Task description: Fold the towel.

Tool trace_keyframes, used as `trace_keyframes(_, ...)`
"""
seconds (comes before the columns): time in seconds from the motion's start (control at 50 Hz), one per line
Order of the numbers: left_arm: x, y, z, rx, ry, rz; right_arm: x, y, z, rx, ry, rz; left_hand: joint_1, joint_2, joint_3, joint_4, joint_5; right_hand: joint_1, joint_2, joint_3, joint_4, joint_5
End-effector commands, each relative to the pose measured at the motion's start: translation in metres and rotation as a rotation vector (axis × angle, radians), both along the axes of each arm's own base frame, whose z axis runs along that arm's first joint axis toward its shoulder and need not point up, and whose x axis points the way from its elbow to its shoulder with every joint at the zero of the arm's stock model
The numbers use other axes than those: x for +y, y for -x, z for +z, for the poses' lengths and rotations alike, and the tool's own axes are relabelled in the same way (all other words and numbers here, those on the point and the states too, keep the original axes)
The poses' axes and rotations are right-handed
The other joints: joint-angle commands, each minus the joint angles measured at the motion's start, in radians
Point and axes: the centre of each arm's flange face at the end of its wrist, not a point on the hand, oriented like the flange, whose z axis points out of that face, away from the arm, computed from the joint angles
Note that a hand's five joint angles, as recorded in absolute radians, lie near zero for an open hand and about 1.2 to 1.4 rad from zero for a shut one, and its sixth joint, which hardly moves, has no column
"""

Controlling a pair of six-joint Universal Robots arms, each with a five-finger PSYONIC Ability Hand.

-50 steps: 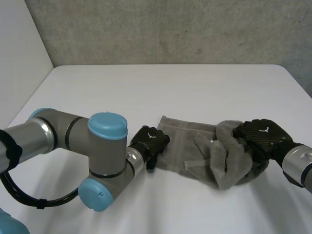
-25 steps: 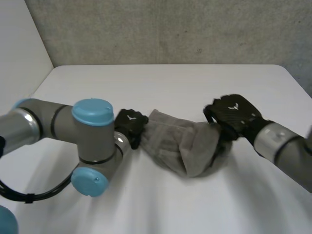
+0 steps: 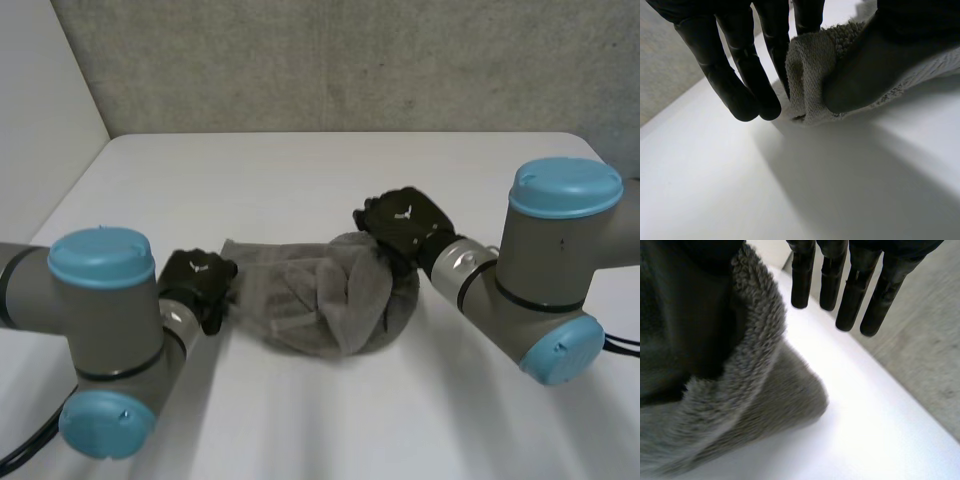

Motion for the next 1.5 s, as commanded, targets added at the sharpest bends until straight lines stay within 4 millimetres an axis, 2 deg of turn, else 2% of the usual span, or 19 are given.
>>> trace_keyframes(0.02, 0.019, 0.002, -0.009, -0.025, -0.035, -0.028, 0.033, 0.004, -0.023, 0.156, -0.027, 0.090, -0.207, -0.256, -0.326, -0.300, -0.438, -0.101, -0.099, -0.108, -0.105, -0.083)
trace_keyframes(0.04, 0.019, 0.001, -0.009, -0.027, -0.035, -0.024, 0.038, 0.006, -0.025, 0.181, -0.003, 0.105, -0.518, -0.567, -0.637, -0.611, -0.749, -0.092, -0.090, -0.100, -0.096, -0.074)
trace_keyframes(0.1, 0.017, 0.000, -0.008, -0.030, -0.027, -0.007, 0.047, 0.008, -0.022, 0.199, 0.062, 0.133, -0.797, -0.845, -0.916, -0.890, -1.027, -0.083, -0.081, -0.091, -0.087, -0.065)
trace_keyframes(0.4, 0.001, -0.008, 0.008, -0.008, 0.024, 0.051, 0.086, -0.014, -0.017, 0.142, 0.208, 0.230, -0.877, -0.925, -0.995, -0.969, -1.107, -0.054, -0.052, -0.061, -0.058, -0.036)
trace_keyframes(0.5, 0.001, -0.009, 0.008, -0.008, 0.023, 0.052, 0.090, -0.022, -0.012, 0.113, 0.253, 0.235, -0.877, -0.925, -0.995, -0.969, -1.107, 0.258, 0.259, 0.250, 0.253, 0.275)
trace_keyframes(0.54, 0.002, -0.008, 0.007, -0.010, 0.020, 0.051, 0.079, -0.021, -0.009, 0.105, 0.258, 0.176, -0.877, -0.925, -0.995, -0.969, -1.107, 0.559, 0.560, 0.551, 0.554, 0.576)
trace_keyframes(0.66, 0.003, -0.009, 0.006, -0.012, 0.016, 0.051, 0.056, -0.013, -0.010, 0.057, 0.183, 0.025, -0.877, -0.925, -0.995, -0.969, -1.107, 0.786, 0.788, 0.778, 0.782, 0.804)
trace_keyframes(0.7, 0.004, -0.009, 0.006, -0.013, 0.013, 0.049, 0.021, 0.016, -0.025, 0.029, 0.067, -0.157, -0.874, -0.922, -0.992, -0.966, -1.104, 0.821, 0.823, 0.813, 0.817, 0.839)
trace_keyframes(0.76, 0.004, -0.009, 0.005, -0.013, 0.011, 0.050, -0.003, 0.050, -0.040, 0.004, -0.056, -0.317, -0.874, -0.922, -0.992, -0.966, -1.104, 0.833, 0.834, 0.825, 0.829, 0.851)
trace_keyframes(0.78, 0.004, -0.009, 0.005, -0.013, 0.011, 0.050, -0.003, 0.050, -0.040, 0.003, -0.056, -0.318, -0.874, -0.922, -0.992, -0.966, -1.104, 0.833, 0.835, 0.825, 0.829, 0.851)
trace_keyframes(0.82, 0.005, -0.009, 0.005, -0.012, 0.009, 0.046, -0.011, 0.074, -0.050, -0.021, -0.153, -0.415, -0.871, -0.919, -0.989, -0.963, -1.101, 0.789, 0.791, 0.781, 0.785, 0.807)
trace_keyframes(0.9, 0.006, -0.008, 0.005, -0.010, 0.010, 0.040, -0.012, 0.087, -0.058, -0.033, -0.204, -0.463, -0.865, -0.913, -0.984, -0.958, -1.095, 0.633, 0.635, 0.626, 0.629, 0.651)
trace_keyframes(0.94, 0.007, -0.006, 0.004, -0.006, 0.017, 0.034, -0.008, 0.091, -0.060, -0.027, -0.224, -0.473, -0.859, -0.907, -0.978, -0.952, -1.089, 0.096, 0.098, 0.088, 0.092, 0.114)
trace_keyframes(0.96, 0.007, -0.006, 0.004, -0.006, 0.017, 0.034, -0.008, 0.091, -0.060, -0.027, -0.224, -0.473, -0.859, -0.907, -0.978, -0.952, -1.089, 0.093, 0.095, 0.085, 0.089, 0.111)
trace_keyframes(1.0, 0.008, -0.006, 0.003, -0.005, 0.021, 0.032, -0.004, 0.090, -0.054, -0.034, -0.213, -0.465, -0.856, -0.904, -0.975, -0.949, -1.086, -0.246, -0.245, -0.254, -0.251, -0.229)
trace_keyframes(1.16, 0.012, -0.003, 0.007, 0.004, 0.034, 0.018, 0.013, 0.088, -0.022, -0.053, -0.127, -0.410, -0.847, -0.896, -0.966, -0.940, -1.078, -0.284, -0.283, -0.292, -0.289, -0.266)
trace_keyframes(1.28, 0.016, 0.002, 0.019, 0.031, 0.061, -0.011, 0.024, 0.086, -0.012, -0.017, -0.073, -0.351, -0.833, -0.881, -0.951, -0.925, -1.063, -0.284, -0.283, -0.292, -0.289, -0.266)
trace_keyframes(1.38, 0.037, 0.022, 0.048, 0.117, 0.113, -0.159, 0.026, 0.089, 0.007, -0.034, -0.025, -0.332, -0.856, -0.904, -0.975, -0.949, -1.086, -0.284, -0.283, -0.292, -0.289, -0.266)
trace_keyframes(1.5, 0.058, 0.044, 0.059, 0.180, 0.119, -0.286, 0.033, 0.089, 0.016, -0.023, -0.025, -0.307, -0.909, -0.957, -1.028, -1.002, -1.139, -0.284, -0.283, -0.292, -0.289, -0.266)
